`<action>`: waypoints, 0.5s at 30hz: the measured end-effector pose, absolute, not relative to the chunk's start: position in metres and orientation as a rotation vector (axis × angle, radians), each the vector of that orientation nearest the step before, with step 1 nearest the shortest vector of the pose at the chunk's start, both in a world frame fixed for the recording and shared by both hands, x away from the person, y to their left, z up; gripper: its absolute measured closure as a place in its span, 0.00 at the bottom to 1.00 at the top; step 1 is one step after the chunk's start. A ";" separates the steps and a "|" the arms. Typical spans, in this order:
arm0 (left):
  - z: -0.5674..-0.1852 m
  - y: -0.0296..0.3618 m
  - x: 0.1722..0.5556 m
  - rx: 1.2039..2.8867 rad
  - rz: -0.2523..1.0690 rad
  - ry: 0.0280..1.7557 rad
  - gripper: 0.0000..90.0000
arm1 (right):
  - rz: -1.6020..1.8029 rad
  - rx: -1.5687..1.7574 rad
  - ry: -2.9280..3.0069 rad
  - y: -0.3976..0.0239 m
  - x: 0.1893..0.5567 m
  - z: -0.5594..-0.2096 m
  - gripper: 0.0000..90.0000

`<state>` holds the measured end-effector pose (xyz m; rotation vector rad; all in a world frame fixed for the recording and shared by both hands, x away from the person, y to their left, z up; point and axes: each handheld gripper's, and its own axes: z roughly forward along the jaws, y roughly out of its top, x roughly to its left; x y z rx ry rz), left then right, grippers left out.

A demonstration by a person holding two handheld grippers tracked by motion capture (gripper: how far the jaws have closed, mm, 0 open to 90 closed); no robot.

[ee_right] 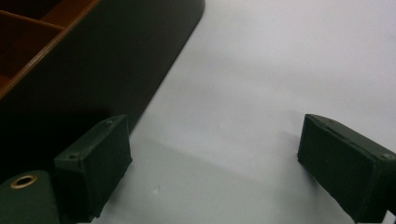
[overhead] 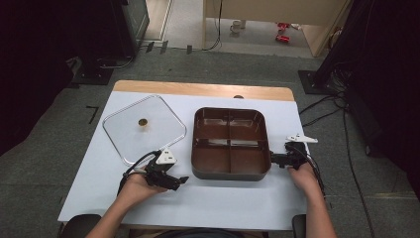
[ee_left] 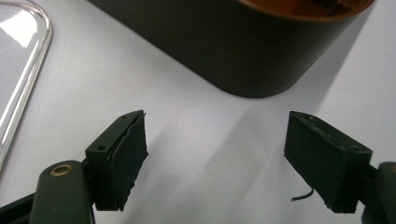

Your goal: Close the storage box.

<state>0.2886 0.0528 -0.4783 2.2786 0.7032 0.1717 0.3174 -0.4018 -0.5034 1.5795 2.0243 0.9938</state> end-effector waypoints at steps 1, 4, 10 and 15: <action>-0.477 0.054 0.290 2.273 0.172 0.710 0.24 | 0.994 1.580 2.025 -0.402 0.317 -0.503 0.10; -0.474 0.056 0.292 2.271 0.176 0.718 0.24 | 0.994 1.580 2.025 -0.402 0.317 -0.503 0.10; -0.469 0.061 0.299 2.260 0.169 0.740 0.27 | 0.994 1.579 2.025 -0.402 0.317 -0.503 0.10; -0.464 0.067 0.304 2.240 0.185 0.759 0.27 | 0.994 1.580 2.024 -0.402 0.317 -0.503 0.10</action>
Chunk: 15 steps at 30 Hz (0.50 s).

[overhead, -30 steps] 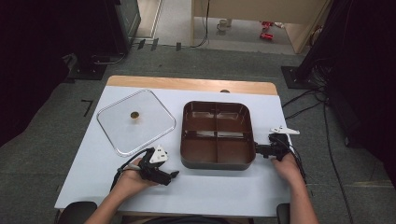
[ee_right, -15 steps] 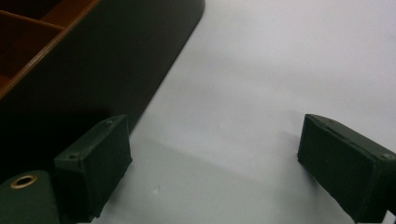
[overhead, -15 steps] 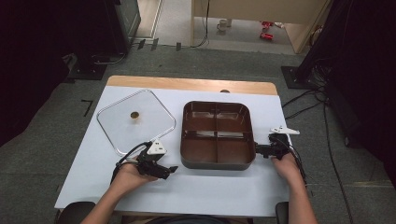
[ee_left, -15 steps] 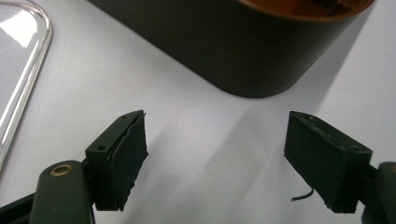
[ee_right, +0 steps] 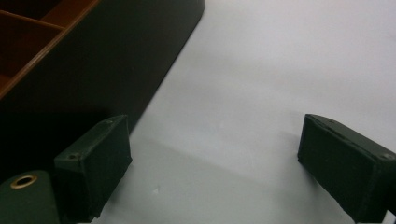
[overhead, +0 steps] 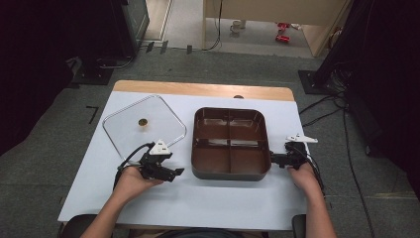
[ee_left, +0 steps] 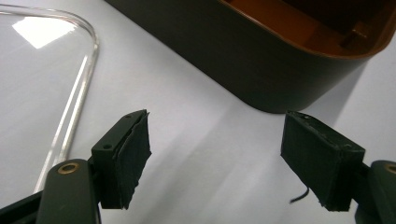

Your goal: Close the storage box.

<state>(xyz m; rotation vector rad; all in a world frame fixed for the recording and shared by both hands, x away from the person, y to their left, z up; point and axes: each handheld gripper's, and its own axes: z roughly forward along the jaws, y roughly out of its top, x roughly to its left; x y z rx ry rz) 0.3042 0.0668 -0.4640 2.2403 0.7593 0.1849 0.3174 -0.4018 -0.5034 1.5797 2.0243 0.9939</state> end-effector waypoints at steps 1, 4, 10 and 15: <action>-0.464 0.067 0.304 2.240 0.185 0.759 0.27 | 0.994 1.580 2.024 -0.402 0.317 -0.503 0.10; -0.460 0.069 0.308 2.233 0.182 0.772 0.27 | 0.994 1.580 2.025 -0.402 0.317 -0.503 0.10; -0.455 0.073 0.314 2.219 0.181 0.790 0.27 | 0.995 1.579 2.025 -0.402 0.317 -0.503 0.10; -0.454 0.081 0.324 2.207 0.188 0.821 0.27 | 0.995 1.580 2.025 -0.402 0.318 -0.503 0.10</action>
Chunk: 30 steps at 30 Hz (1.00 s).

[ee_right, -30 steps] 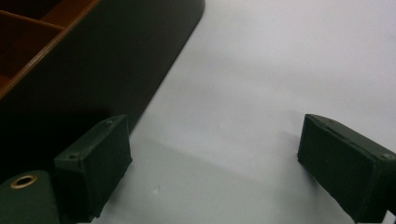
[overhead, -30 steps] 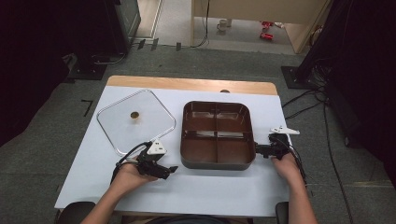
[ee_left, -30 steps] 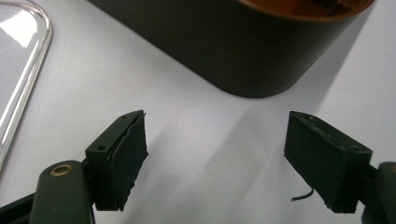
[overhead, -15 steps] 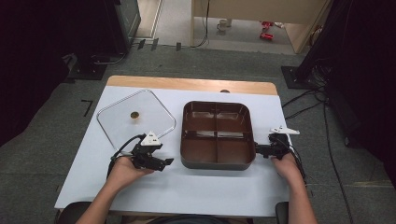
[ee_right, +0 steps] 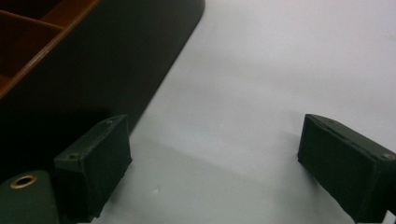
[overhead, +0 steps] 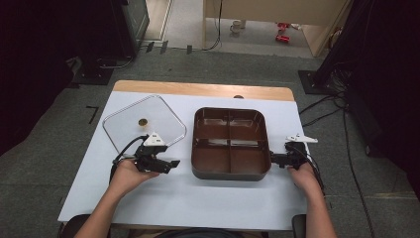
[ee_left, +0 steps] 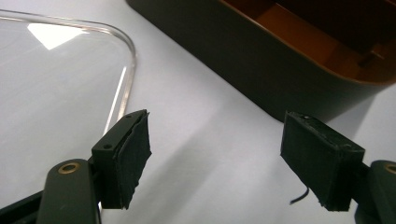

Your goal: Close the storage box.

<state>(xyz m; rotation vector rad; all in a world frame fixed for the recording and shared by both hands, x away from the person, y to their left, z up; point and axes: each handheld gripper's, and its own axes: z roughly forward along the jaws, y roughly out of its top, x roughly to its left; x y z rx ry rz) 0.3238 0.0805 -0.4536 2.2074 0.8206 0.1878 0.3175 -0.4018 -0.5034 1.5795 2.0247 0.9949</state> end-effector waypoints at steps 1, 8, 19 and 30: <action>-0.453 0.083 0.327 2.208 0.194 0.824 0.27 | 0.995 1.579 2.024 -0.402 0.317 -0.503 0.10; -0.448 0.091 0.336 2.174 0.214 0.860 0.27 | 0.995 1.579 2.024 -0.402 0.317 -0.503 0.10; -0.445 0.106 0.354 2.149 0.243 0.903 0.27 | 0.995 1.579 2.025 -0.402 0.318 -0.503 0.10; -0.440 0.127 0.374 2.130 0.299 0.957 0.28 | 0.995 1.578 2.024 -0.402 0.317 -0.504 0.10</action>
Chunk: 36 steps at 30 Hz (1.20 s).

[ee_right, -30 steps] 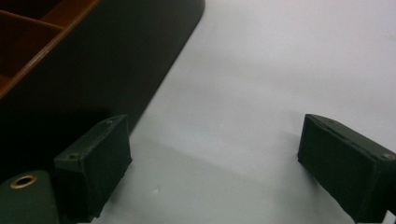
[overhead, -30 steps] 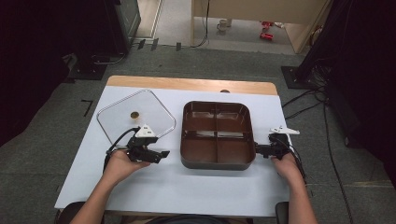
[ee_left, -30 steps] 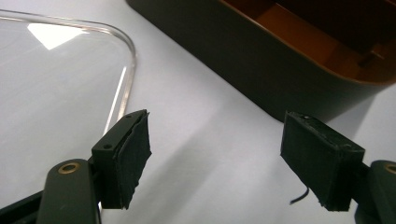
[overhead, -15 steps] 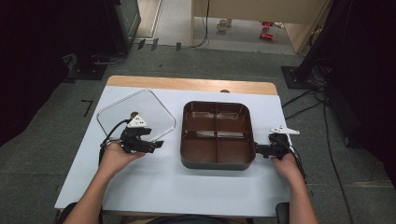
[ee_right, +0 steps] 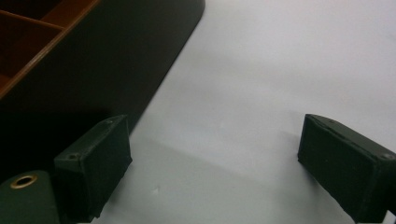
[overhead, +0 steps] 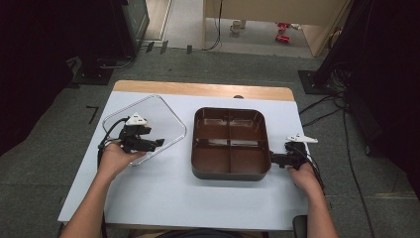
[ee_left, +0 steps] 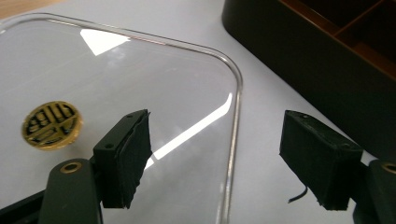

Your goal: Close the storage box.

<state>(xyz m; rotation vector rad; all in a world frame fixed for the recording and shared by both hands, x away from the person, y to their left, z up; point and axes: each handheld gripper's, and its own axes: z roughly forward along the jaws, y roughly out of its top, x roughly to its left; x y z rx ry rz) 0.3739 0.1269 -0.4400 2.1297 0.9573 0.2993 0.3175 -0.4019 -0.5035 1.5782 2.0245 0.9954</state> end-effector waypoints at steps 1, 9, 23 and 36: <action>-0.440 0.130 0.378 2.120 0.305 0.968 0.28 | 0.996 1.578 2.024 -0.402 0.318 -0.504 0.10; -0.435 0.144 0.395 2.097 0.363 1.023 0.29 | 0.995 1.578 2.025 -0.402 0.318 -0.504 0.10; -0.445 0.163 0.423 2.050 0.418 1.131 0.30 | 0.996 1.578 2.025 -0.402 0.318 -0.504 0.10; -0.467 0.160 0.429 2.067 0.441 1.177 0.42 | 0.996 1.578 2.025 -0.402 0.318 -0.504 0.10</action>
